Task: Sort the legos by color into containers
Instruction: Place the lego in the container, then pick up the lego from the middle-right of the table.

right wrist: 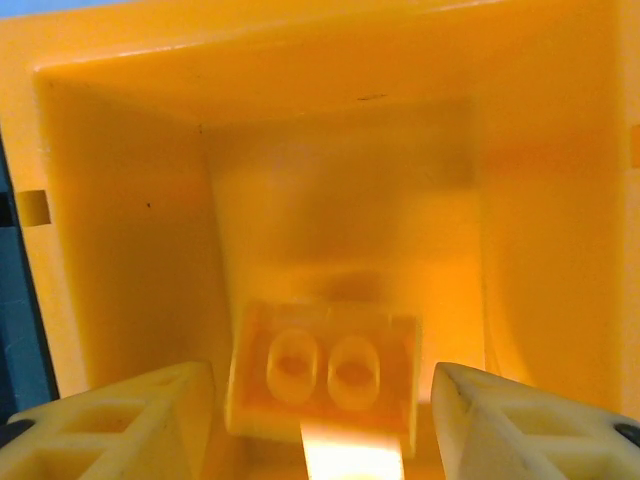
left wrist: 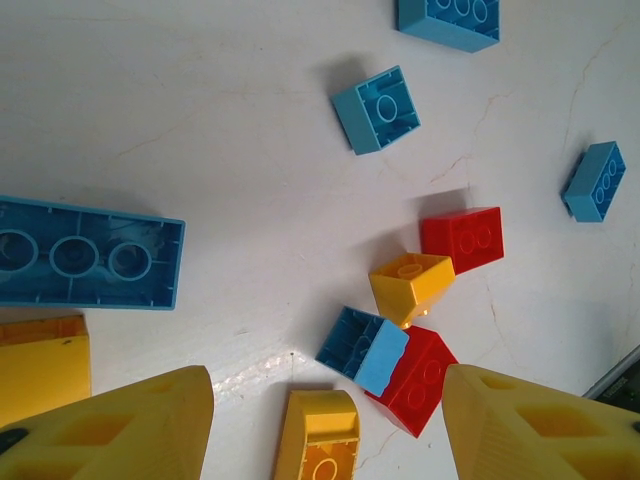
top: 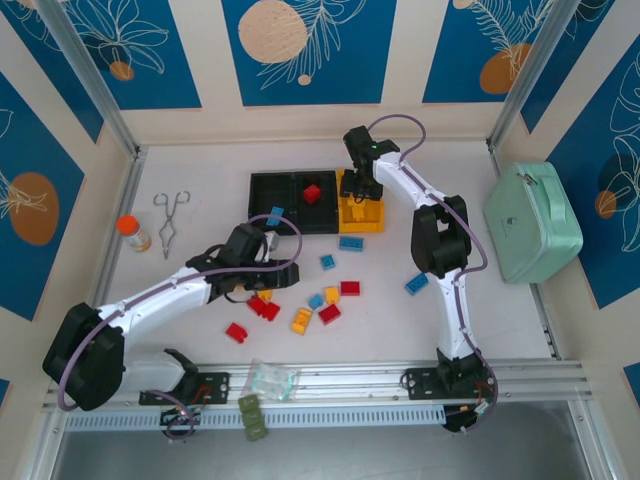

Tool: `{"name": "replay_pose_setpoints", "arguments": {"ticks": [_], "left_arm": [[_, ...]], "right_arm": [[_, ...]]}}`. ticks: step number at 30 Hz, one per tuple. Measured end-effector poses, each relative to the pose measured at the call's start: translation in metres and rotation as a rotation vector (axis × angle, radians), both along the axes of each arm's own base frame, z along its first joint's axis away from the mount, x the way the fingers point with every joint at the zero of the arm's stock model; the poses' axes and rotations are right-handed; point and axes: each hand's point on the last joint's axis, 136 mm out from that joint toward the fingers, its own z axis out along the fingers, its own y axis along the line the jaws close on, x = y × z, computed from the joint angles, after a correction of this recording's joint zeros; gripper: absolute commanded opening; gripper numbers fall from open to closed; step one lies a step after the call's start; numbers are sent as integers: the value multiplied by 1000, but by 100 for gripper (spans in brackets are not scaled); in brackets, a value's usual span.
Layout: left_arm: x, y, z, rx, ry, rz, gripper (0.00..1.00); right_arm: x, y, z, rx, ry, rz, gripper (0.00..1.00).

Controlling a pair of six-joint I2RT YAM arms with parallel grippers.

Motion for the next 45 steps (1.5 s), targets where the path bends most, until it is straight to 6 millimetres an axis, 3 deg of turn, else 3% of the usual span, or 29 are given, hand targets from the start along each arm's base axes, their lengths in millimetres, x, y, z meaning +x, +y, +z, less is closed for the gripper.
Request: {"name": "replay_pose_setpoints", "arguments": {"ticks": [6, 10, 18, 23, 28, 34, 45], "left_arm": [[1, 2, -1, 10, -2, 8, 62], [0, 7, 1, 27, -11, 23, 62], [-5, 23, 1, 86, -11, 56, 62], [-9, 34, -4, 136, 0, 75, 62], [-11, 36, -5, 148, 4, 70, 62], [-8, 31, -2, 128, -14, 55, 62], [-8, 5, -7, 76, -12, -13, 62]], "right_arm": [[0, 0, 2, -2, -3, 0, 61], [-6, 4, 14, 8, -31, 10, 60], [-54, 8, 74, 57, -143, 56, 59], [-88, 9, 92, 95, -191, 92, 60], [-123, 6, 83, 108, -180, 115, 64], [-162, -10, 57, 96, -124, 88, 70], [-217, -80, 11, 55, -9, -159, 69]]}}
